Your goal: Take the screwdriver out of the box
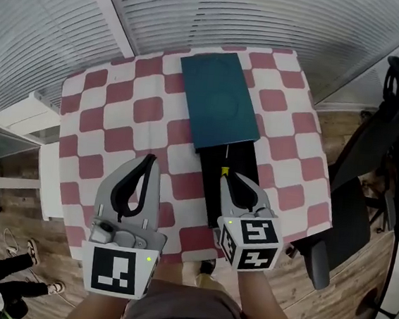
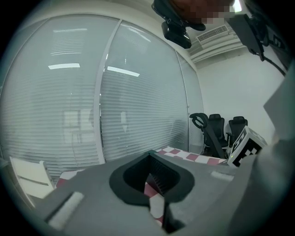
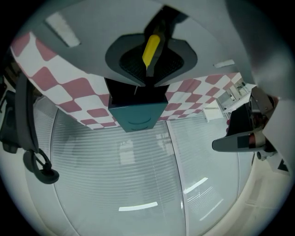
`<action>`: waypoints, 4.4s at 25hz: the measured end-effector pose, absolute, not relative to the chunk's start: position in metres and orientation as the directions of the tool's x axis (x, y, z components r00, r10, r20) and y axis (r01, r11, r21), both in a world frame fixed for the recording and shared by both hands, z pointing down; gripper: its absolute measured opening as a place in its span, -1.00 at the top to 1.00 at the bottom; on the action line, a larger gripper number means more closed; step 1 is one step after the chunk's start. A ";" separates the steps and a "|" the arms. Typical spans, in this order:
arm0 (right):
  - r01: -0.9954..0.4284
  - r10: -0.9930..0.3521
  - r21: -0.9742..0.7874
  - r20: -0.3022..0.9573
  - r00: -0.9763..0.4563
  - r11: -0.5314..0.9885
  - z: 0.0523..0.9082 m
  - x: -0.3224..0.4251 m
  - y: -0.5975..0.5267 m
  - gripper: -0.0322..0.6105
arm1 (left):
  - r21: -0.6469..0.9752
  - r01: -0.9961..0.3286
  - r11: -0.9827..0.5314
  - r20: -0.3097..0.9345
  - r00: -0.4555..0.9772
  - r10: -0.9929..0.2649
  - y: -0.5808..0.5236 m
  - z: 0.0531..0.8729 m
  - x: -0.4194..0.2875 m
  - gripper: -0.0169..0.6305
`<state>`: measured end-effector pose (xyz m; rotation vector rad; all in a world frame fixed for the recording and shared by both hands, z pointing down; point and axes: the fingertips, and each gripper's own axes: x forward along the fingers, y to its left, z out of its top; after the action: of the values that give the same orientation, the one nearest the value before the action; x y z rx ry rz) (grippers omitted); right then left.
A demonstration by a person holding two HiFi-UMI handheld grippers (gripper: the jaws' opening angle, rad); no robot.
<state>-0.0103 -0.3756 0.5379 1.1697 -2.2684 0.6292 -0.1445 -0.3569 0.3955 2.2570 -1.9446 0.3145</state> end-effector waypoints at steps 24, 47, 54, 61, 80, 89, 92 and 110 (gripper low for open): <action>-0.853 -0.395 -0.069 0.865 -0.309 0.517 0.596 -0.012 -0.381 0.58 | 0.013 -0.991 -0.133 0.265 0.132 -0.955 -0.384 0.410 -0.173 0.95; -0.805 -0.525 -0.124 0.698 -0.487 0.581 0.498 0.003 -0.346 0.60 | -0.056 -0.991 -0.124 0.152 0.115 -0.982 -0.328 0.354 -0.125 0.95; -0.757 -0.592 -0.119 0.551 -0.588 0.642 0.432 0.018 -0.310 0.61 | -0.106 -0.991 -0.084 0.061 0.077 -0.995 -0.273 0.313 -0.092 0.95; -0.663 -0.617 -0.066 0.309 -0.724 0.746 0.320 0.028 -0.254 0.61 | -0.162 -0.987 0.007 -0.043 0.000 -0.999 -0.203 0.269 -0.070 0.95; -0.487 -0.482 -0.010 0.124 -0.867 0.874 0.241 -0.035 -0.169 0.60 | -0.230 -0.938 0.259 -0.091 -0.245 -0.965 -0.095 0.239 -0.136 0.95; -0.506 -0.485 -0.049 0.213 -0.848 0.861 0.284 -0.106 -0.195 0.60 | -0.205 -0.953 0.224 -0.079 -0.212 -0.974 -0.117 0.242 -0.196 0.95; -0.529 -0.492 -0.076 0.275 -0.826 0.845 0.314 -0.125 -0.209 0.60 | -0.180 -0.963 0.203 -0.033 -0.200 -0.979 -0.130 0.258 -0.217 0.95; -0.657 -0.464 -0.091 0.636 -0.617 0.749 0.533 -0.177 -0.271 0.60 | -0.084 -0.984 0.154 0.219 -0.170 -0.961 -0.186 0.383 -0.316 0.95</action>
<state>-0.1769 -0.2710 0.5330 0.8392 -2.3459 0.4228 -0.3164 -0.1865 0.3829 1.9466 -2.2976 0.3146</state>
